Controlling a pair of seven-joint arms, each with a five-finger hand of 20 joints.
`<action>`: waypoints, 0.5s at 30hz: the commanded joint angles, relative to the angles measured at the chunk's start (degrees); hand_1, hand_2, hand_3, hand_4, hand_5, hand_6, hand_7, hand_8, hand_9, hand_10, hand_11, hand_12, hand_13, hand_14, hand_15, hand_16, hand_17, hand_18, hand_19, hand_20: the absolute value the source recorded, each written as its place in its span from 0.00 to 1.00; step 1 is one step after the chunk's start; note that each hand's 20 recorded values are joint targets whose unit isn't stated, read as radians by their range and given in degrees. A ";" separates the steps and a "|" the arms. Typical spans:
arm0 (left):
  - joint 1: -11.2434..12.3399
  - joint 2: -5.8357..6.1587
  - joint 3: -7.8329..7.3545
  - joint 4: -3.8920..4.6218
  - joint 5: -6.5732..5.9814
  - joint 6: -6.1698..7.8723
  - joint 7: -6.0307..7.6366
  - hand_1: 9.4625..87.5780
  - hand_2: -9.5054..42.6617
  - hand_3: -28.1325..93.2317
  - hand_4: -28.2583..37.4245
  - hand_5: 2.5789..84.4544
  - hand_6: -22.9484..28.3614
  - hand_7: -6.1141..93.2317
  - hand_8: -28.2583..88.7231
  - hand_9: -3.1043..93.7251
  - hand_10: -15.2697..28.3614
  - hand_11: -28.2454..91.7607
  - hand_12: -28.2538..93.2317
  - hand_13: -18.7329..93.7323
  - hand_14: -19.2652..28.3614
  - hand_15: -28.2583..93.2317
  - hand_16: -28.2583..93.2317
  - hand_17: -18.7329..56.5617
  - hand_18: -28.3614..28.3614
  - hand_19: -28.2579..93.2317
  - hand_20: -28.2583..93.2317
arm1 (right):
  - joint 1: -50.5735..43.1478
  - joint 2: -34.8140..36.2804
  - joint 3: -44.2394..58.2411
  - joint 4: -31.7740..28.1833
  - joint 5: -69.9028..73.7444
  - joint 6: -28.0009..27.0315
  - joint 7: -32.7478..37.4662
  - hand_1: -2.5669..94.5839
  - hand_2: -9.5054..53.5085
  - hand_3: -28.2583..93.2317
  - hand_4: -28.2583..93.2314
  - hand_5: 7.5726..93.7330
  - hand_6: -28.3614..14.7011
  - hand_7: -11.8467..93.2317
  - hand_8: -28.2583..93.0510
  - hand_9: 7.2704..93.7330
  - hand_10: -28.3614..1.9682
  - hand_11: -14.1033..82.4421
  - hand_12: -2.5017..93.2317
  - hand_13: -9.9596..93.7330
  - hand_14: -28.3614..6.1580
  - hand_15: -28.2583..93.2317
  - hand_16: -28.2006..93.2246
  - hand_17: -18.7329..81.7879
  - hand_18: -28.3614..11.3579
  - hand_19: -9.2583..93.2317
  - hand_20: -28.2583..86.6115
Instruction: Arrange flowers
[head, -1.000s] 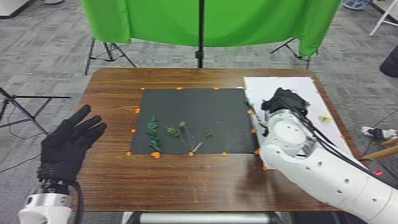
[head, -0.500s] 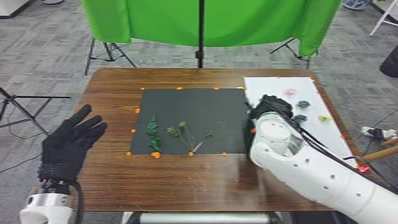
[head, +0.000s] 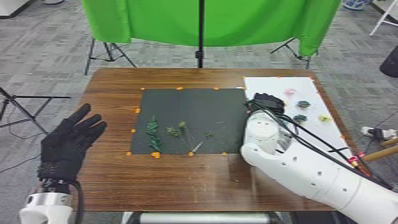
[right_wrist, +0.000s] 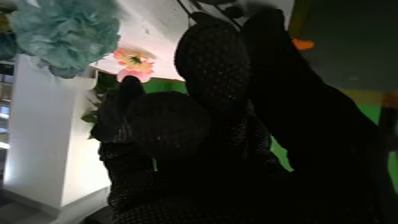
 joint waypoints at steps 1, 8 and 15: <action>1.25 -0.41 -0.15 -0.24 -0.11 0.65 0.05 0.17 0.34 0.88 0.00 0.47 0.64 0.17 0.17 0.43 0.83 0.43 0.32 0.40 1.00 0.65 0.16 0.13 0.96 0.68 0.33 | -3.17 3.76 -2.21 -1.02 -2.68 11.32 -1.40 0.61 0.00 0.78 0.00 0.98 0.63 0.31 0.29 0.99 0.60 0.58 0.24 0.90 0.62 0.83 0.41 0.58 0.07 1.00 0.53; 1.81 0.08 -0.32 -0.49 -0.40 1.10 0.56 0.17 0.34 0.88 0.00 0.47 0.64 0.17 0.17 0.43 0.84 0.43 0.32 0.40 1.00 0.65 0.16 0.13 0.96 0.68 0.33 | -1.32 5.31 -1.25 -4.68 -4.26 14.61 -2.80 0.62 0.00 0.80 0.00 0.99 0.61 0.30 0.29 1.00 0.59 0.59 0.24 0.91 0.62 0.83 0.41 0.58 0.08 1.00 0.55; 1.78 -0.47 -0.45 -0.55 -0.01 1.05 -0.02 0.17 0.34 0.88 0.00 0.47 0.64 0.17 0.17 0.43 0.84 0.43 0.32 0.40 1.00 0.65 0.16 0.13 0.96 0.68 0.33 | -1.19 5.68 -1.29 -4.81 -5.17 16.09 -2.68 0.62 0.00 0.80 0.00 0.99 0.61 0.30 0.30 1.00 0.58 0.60 0.23 0.91 0.61 0.83 0.41 0.58 0.08 1.00 0.55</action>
